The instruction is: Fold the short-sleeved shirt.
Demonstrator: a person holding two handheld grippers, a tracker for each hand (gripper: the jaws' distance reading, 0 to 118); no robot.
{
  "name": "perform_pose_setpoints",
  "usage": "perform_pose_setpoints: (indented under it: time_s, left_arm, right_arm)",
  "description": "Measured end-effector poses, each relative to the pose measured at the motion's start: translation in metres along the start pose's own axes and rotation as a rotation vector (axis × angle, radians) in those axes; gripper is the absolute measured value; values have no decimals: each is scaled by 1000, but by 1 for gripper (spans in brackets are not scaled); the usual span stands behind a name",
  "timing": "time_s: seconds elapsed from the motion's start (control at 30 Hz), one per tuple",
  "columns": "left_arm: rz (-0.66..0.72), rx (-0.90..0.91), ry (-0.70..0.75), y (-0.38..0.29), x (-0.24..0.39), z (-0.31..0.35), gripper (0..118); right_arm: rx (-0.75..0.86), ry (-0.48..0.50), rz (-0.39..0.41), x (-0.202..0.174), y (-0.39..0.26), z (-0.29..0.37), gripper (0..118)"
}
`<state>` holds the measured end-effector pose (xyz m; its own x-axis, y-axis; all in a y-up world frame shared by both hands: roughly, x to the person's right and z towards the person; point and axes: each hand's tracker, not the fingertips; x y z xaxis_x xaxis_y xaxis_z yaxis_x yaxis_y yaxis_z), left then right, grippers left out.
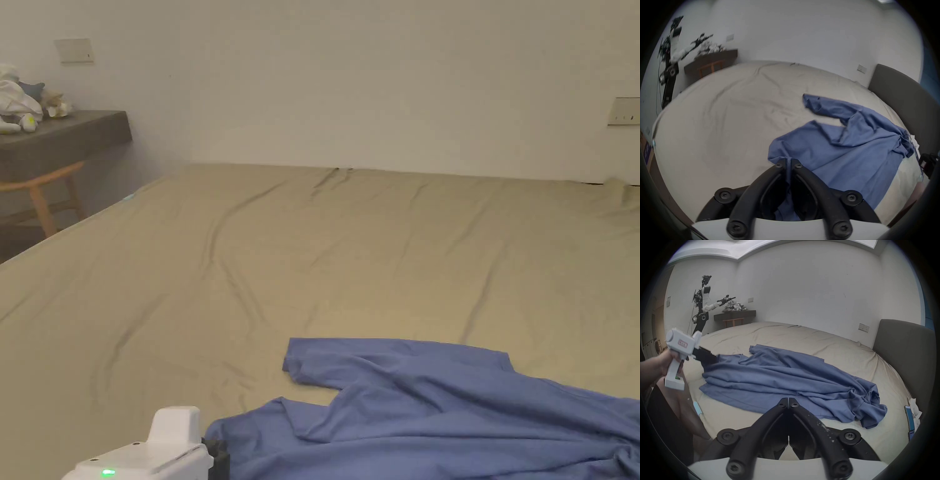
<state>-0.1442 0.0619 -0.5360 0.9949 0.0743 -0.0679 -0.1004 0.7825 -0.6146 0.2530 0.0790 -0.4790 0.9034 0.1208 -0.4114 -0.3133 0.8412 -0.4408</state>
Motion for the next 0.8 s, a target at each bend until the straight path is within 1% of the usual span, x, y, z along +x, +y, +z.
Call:
perform_pose_setpoints:
  time_s: [0.07, 0.17, 0.23, 0.27, 0.3, 0.33, 0.37, 0.43, 0.5, 0.53, 0.57, 0.6, 0.67, 0.73, 0.77, 0.8]
  left_arm:
    - [-9, 45, -36, 7, 4, 16, 4]
    - [28, 127, -61, 22, 2, 36, 4]
    - [77, 183, -69, 33, 0, 49, 4]
    - [104, 203, -84, 39, -3, 54, 4]
    - [123, 218, -104, 47, -3, 59, 4]
    - [123, 221, -109, 52, -3, 62, 4]
    - [121, 229, -105, 56, -3, 65, 4]
    - [97, 247, -105, 65, -2, 68, 4]
    - [78, 253, -103, 71, -1, 70, 4]
    - [83, 261, -102, 73, -1, 72, 4]
    - [97, 270, -110, 78, -3, 73, 4]
    - [115, 272, -118, 80, -4, 73, 4]
    - [129, 266, -115, 83, -5, 70, 4]
    - [116, 254, -101, 82, -4, 66, 4]
    - [110, 248, -98, 81, -3, 65, 4]
    - [107, 243, -96, 80, -2, 65, 4]
  right_arm:
    - [-10, -10, -8, 6, -4, 0, 1]
    - [-13, -47, -97, 20, -3, -4, 1]
    - [10, -58, -133, 34, -2, -7, 2]
    - [7, -74, -142, 43, 0, -9, 4]
    - [3, -91, -152, 54, 2, -11, 9]
    - [7, -129, -164, 68, 4, -11, 22]
    - [24, -149, -187, 83, 7, -11, 27]
    - [26, -196, -246, 125, 13, -19, 43]
    - [-39, -257, -325, 168, 21, -35, 103]
    - [-56, -304, -357, 188, 22, -43, 118]
    - [-67, -366, -380, 208, 24, -53, 118]
    - [-106, -334, -409, 227, 24, -67, 118]
    - [-184, -281, -403, 253, 17, -91, 118]
    - [-307, -297, -433, 269, 4, -110, 117]
    - [-332, -288, -456, 273, -3, -116, 112]
    - [-345, -276, -473, 274, -11, -119, 97]
